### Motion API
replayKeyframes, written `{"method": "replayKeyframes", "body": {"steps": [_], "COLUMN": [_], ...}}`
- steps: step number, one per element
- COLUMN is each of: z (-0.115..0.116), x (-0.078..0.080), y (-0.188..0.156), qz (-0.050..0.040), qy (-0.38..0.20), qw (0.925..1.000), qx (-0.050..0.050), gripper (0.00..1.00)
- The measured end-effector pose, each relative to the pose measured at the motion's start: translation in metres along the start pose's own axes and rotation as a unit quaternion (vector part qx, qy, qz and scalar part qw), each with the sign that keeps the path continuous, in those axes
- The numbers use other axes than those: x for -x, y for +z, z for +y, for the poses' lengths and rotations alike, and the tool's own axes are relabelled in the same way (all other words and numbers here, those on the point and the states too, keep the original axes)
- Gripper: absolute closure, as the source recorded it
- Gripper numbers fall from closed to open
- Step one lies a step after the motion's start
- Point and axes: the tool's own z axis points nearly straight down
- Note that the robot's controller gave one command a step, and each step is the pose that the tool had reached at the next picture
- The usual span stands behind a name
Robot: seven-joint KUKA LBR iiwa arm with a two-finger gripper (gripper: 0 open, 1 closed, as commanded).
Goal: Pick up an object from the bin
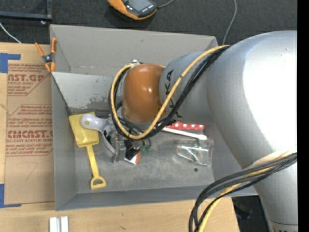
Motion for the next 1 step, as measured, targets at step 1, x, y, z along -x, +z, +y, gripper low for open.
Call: {"method": "replayKeyframes", "body": {"steps": [1], "z": [0.0101], "x": [0.0052], "y": [-0.0461], "qz": [-0.0003], "qy": [0.01], "qw": [1.0], "qx": [0.001], "gripper": [1.0]}}
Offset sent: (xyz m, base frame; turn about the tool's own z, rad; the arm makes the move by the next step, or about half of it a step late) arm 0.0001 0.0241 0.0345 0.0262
